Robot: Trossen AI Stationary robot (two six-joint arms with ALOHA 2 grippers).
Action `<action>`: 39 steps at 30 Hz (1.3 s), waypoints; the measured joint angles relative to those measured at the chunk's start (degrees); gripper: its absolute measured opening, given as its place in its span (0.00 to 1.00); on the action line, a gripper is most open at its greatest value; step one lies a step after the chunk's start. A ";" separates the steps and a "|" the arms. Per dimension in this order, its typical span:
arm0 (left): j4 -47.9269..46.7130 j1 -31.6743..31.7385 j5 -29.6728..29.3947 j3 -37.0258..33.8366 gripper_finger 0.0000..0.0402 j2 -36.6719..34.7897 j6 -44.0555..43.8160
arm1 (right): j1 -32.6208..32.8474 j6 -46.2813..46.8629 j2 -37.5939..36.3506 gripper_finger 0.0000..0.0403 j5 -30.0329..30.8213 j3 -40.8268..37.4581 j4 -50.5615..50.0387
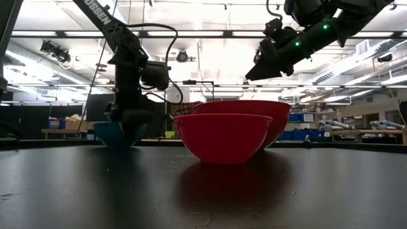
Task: Nest bowls inside each other
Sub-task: Stack the blue bowl on the green bowl
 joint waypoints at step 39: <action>20.11 -35.19 -24.36 6.95 0.07 -5.74 72.47 | -1.43 2.09 2.61 0.40 -14.29 13.79 -9.81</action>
